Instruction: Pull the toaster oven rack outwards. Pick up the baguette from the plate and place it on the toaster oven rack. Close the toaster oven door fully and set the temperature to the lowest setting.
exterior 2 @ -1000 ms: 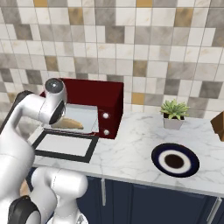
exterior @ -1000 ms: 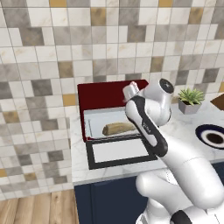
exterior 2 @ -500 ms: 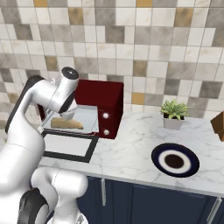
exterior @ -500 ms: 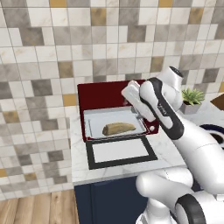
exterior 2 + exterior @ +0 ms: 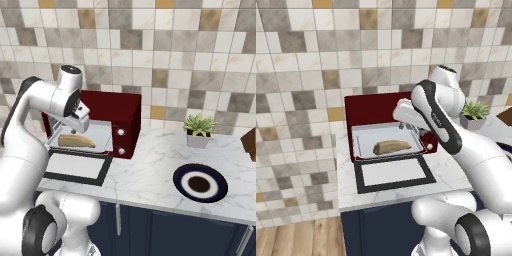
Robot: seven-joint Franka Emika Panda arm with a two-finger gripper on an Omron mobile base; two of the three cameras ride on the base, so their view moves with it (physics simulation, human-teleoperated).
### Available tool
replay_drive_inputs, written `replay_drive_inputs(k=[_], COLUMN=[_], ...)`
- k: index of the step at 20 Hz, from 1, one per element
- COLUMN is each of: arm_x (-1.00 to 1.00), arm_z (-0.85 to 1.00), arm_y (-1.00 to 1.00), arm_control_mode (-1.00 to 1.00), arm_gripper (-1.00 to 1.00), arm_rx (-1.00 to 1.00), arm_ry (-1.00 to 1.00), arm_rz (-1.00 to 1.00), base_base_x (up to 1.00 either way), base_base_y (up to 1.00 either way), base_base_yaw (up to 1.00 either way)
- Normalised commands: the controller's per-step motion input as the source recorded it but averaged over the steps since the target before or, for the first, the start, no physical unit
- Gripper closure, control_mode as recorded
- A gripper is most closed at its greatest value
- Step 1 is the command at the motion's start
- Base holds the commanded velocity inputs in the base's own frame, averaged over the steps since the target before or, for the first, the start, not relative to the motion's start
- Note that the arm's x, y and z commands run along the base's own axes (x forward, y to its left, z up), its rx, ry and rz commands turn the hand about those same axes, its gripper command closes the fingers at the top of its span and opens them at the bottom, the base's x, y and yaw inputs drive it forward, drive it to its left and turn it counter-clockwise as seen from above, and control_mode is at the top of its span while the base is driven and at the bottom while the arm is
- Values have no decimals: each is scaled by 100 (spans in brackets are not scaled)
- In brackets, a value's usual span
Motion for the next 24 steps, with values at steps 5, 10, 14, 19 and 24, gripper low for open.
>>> replay_drive_inputs(k=[5,10,14,19,24], arm_x=[-27,-30,-12,-1,0], arm_z=[-22,-36,-41,-38,-35], arm_y=[5,7,4,1,0], arm_control_mode=[-100,-100,-100,-100,-100], arm_gripper=[-100,-100,-100,-100,-100], arm_rx=[-20,-11,-7,-6,-4], arm_ry=[-11,-12,-9,-8,-10], arm_rz=[17,2,1,1,1], base_base_x=[0,0,0,0,0], base_base_y=[0,0,0,0,0], base_base_yaw=[0,0,0,0,0])
